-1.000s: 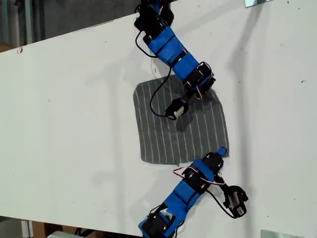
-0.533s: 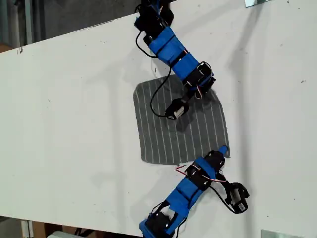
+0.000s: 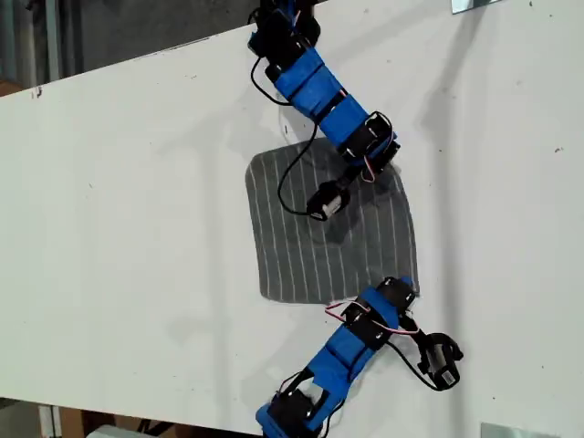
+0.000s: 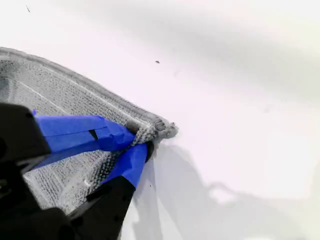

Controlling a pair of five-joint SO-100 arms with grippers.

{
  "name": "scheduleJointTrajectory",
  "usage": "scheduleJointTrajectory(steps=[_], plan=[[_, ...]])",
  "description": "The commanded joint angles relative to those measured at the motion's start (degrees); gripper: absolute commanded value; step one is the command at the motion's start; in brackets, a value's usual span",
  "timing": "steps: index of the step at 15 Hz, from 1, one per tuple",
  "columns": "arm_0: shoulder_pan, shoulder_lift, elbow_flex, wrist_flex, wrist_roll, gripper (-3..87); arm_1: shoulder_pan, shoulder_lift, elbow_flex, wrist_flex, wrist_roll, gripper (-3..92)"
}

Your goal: Grasp corners of a square towel and fold twice.

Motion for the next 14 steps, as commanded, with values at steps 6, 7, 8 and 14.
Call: scheduleJointTrajectory(steps=[6,7,8,14], plan=[[-2.11,19.42,-3.08,12.57,3.43,0.0,2.46,11.51,-8.70,10.46,0.09,-0.1],[-3.16,21.53,-3.08,12.92,5.80,0.0,3.34,12.92,-8.70,10.81,-0.44,-0.1],[-4.39,23.55,-2.90,12.92,8.79,0.0,4.57,14.59,-8.70,10.90,-1.32,-0.1],[-16.52,34.63,2.29,20.13,17.75,0.0,17.49,25.22,-4.66,14.15,-6.33,-0.1]])
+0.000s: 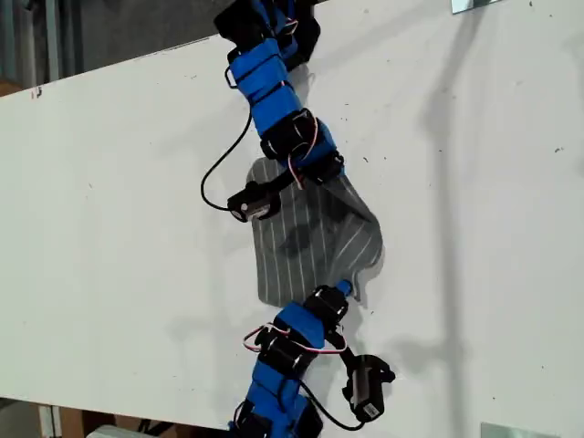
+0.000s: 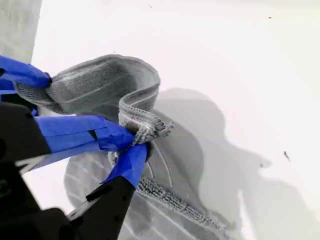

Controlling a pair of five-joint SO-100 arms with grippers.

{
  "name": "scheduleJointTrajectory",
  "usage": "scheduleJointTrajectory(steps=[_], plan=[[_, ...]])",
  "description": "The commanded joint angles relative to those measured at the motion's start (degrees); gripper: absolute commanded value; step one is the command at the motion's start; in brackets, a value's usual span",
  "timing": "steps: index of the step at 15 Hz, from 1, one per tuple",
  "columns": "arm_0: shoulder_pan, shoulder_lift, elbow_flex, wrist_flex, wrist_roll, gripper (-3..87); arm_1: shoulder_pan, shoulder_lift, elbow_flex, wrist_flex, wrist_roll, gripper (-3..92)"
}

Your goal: Grasp corners of a square towel and fold twice.

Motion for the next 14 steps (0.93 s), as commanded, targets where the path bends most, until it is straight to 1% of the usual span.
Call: scheduleJointTrajectory(steps=[1,2,5,8,11,14], plan=[[-5.45,8.44,3.25,2.55,0.35,0.0,4.13,8.61,3.34,-0.18,-0.35,-0.1],[-8.00,11.16,7.29,2.37,0.44,0.0,5.98,11.16,7.03,-1.49,-0.35,-0.1],[-16.00,19.34,25.66,-4.83,1.05,0.0,11.87,13.10,12.48,-2.55,-0.79,-0.1],[-22.50,22.68,35.86,-8.44,2.11,0.0,18.63,13.80,15.29,-3.87,-3.87,-0.1],[-28.48,25.31,41.22,-9.76,4.39,0.0,25.40,14.33,18.11,-5.36,-6.94,-0.1],[-35.42,26.02,42.80,-9.67,8.44,0.0,32.17,13.89,21.71,-7.47,-10.11,-0.1]])
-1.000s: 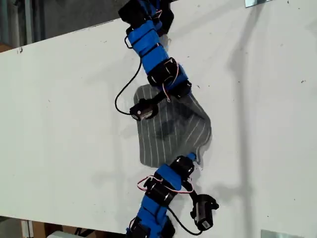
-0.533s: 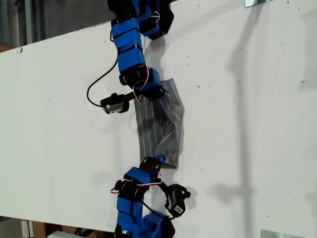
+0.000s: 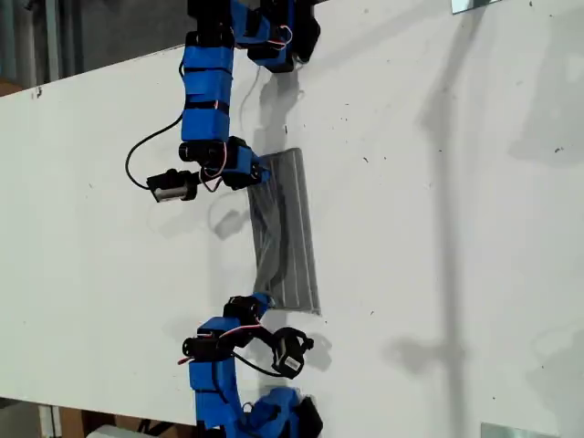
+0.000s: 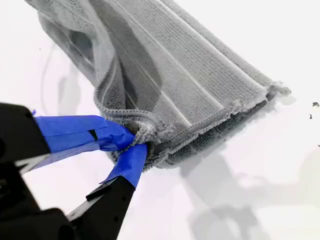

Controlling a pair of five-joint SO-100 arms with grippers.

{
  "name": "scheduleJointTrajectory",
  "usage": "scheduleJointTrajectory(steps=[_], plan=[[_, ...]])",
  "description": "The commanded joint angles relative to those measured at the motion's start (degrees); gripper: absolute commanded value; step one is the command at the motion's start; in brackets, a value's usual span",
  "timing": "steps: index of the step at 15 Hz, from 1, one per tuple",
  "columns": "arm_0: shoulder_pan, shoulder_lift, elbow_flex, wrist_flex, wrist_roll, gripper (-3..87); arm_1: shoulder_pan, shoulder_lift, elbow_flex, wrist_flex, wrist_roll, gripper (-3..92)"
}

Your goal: Grasp corners of a square towel and fold twice.

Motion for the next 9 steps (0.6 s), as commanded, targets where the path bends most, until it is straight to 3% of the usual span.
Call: scheduleJointTrajectory(steps=[1,3,9], plan=[[-5.71,2.90,-0.09,-0.53,3.16,0.0,4.75,3.60,1.32,-1.67,-2.55,-0.1],[-7.47,2.55,1.93,-0.97,4.39,0.0,6.42,3.25,4.92,-3.69,-3.60,-0.1],[3.78,4.31,3.87,0.88,-0.26,0.0,-0.88,3.34,8.00,-2.20,-1.23,-0.1]])
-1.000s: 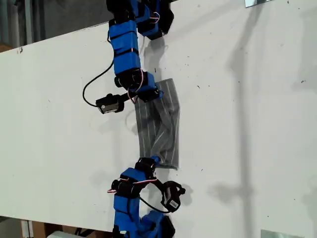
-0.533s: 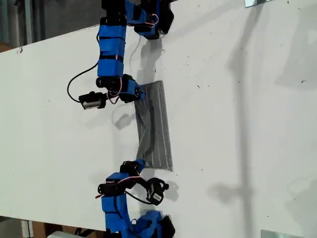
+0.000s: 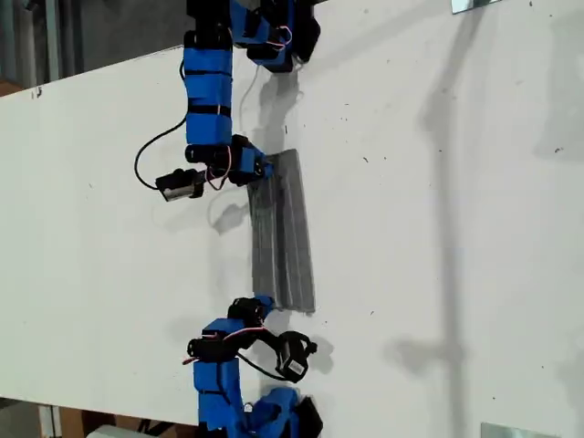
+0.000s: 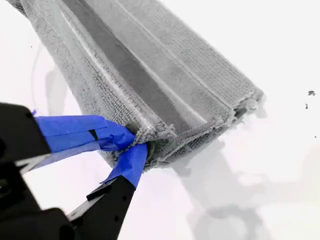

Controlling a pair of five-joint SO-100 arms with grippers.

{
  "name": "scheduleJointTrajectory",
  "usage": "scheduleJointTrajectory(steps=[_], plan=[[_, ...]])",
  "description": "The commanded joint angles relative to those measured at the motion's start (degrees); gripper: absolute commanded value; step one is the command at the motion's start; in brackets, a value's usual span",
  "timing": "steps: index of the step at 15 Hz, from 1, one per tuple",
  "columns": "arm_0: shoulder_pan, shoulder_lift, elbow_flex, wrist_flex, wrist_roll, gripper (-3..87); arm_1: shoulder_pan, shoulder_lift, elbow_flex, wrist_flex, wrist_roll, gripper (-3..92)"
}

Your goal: Grasp corners of a square towel and fold twice.

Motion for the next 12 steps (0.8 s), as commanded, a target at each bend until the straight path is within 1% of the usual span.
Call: scheduleJointTrajectory(steps=[1,4,7,9,10,11,12], plan=[[3.87,2.99,-0.53,1.49,-1.49,0.0,-2.64,3.52,-0.44,1.14,0.97,-0.1],[5.36,2.46,1.76,0.97,-2.46,0.0,-5.54,2.37,0.09,2.02,1.49,-0.1],[7.47,2.20,6.68,-3.52,-4.75,0.0,-7.38,-0.26,2.81,1.14,4.48,-0.1],[7.73,2.20,7.47,-4.31,-4.31,0.0,-7.29,0.18,4.13,0.18,4.92,0.3],[7.82,2.29,6.77,-3.60,-3.52,3.1,-6.94,1.23,5.01,-0.35,4.92,19.4],[8.61,2.55,5.45,-2.11,-3.08,14.2,-6.68,2.64,5.89,-1.05,4.57,29.7],[9.40,3.34,4.57,-1.05,-3.25,17.1,-6.15,3.87,6.59,-1.32,4.39,30.6]])
